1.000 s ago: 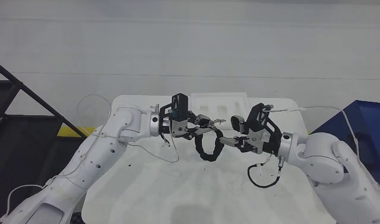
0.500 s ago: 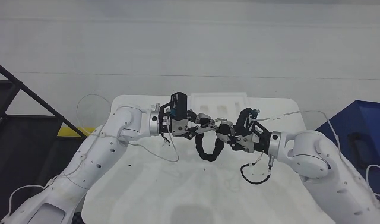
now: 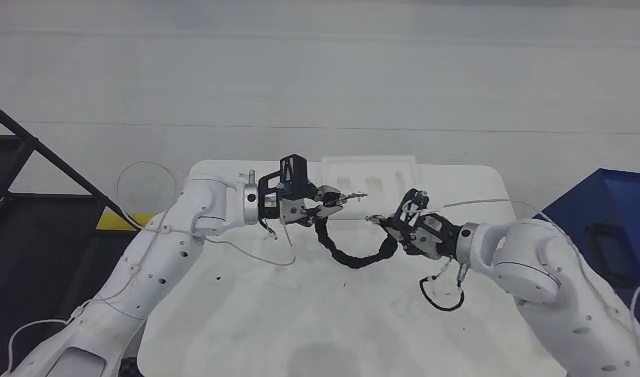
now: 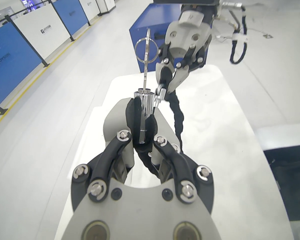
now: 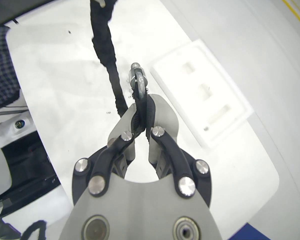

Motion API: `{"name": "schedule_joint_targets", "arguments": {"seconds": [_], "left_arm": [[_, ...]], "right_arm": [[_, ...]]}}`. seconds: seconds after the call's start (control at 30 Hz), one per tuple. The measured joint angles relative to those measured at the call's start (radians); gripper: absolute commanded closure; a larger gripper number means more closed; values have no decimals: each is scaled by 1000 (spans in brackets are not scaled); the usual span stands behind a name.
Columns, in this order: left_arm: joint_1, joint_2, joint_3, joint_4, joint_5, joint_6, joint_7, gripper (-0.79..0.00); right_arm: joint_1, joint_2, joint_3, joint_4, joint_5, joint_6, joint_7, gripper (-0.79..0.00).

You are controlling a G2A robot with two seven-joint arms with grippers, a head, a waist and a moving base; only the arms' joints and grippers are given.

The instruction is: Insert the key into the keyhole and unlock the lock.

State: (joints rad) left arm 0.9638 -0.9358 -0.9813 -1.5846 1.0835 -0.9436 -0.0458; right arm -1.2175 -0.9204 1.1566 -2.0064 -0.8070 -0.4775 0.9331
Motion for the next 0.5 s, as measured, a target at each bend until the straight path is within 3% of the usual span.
{"name": "schedule_joint_targets", "arguments": {"seconds": [0.17, 0.2, 0.23, 0.27, 0.3, 0.5], "left_arm": [[30, 3, 7, 24, 73, -24, -10, 0], [32, 3, 12, 30, 86, -31, -13, 0], [35, 1, 20, 40, 99, -41, -12, 0], [35, 0, 27, 49, 107, -47, -11, 0], [34, -2, 34, 59, 116, -52, -10, 0], [13, -20, 91, 132, 162, -69, 7, 0]], "right_arm": [[18, -1, -38, 19, -19, 11, 106, 0], [22, -2, -46, 26, -17, 11, 116, -68], [28, -4, -58, 39, -8, 7, 125, -283], [32, -5, -67, 51, 3, 4, 129, -613], [36, -6, -75, 64, 17, 0, 134, -785], [60, -11, -95, 120, 94, 1, 140, -785]]}}
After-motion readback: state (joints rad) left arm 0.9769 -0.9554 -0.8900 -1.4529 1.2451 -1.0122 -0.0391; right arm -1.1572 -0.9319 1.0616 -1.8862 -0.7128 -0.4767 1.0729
